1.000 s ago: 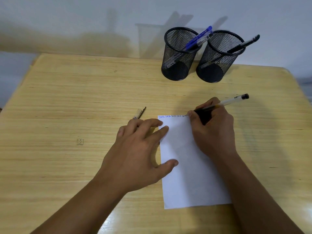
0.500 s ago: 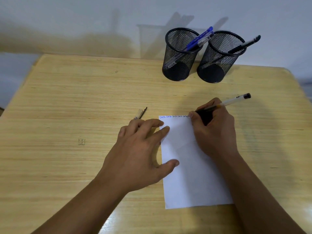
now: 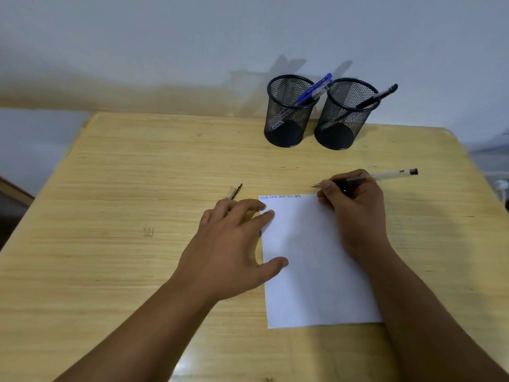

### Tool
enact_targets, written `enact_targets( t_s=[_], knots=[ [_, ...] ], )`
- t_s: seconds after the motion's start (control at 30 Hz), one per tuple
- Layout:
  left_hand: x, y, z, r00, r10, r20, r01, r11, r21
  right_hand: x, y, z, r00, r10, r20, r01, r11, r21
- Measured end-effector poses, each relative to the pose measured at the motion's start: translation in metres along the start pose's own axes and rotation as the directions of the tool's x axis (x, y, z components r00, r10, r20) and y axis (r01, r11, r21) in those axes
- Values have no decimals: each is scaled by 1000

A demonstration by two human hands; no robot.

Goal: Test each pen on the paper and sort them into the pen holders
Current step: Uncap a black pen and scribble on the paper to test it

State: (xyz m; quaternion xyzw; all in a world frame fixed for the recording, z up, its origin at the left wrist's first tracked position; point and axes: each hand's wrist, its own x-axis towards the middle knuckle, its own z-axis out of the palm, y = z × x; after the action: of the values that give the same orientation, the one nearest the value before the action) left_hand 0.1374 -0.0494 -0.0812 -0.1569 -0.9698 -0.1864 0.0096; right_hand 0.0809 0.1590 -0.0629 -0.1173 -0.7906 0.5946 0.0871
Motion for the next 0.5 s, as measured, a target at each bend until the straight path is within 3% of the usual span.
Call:
enact_targets(
  t_s=[0.07, 0.23, 0.3, 0.4, 0.5],
  knots=[
    [0, 0, 0, 1000, -2, 4, 1, 1000, 21, 1, -3, -5, 999, 34, 34, -37, 995, 88],
    [-2, -4, 3, 1000, 14, 3, -14, 1000, 13, -8, -16, -17, 999, -8, 34, 6, 997, 75],
    [-2, -3, 2, 997, -18, -74, 5, 986, -169, -15, -21, -21, 999, 8, 42, -12, 995, 94],
    [1, -1, 1, 949, -234, -213, 82, 833, -547, -26, -24, -28, 999, 22, 45, -28, 990, 135],
    [11, -7, -6, 867, -408, -287, 187, 799, -571, -36, -25, -37, 998, 30, 55, -37, 990, 136]
  ],
)
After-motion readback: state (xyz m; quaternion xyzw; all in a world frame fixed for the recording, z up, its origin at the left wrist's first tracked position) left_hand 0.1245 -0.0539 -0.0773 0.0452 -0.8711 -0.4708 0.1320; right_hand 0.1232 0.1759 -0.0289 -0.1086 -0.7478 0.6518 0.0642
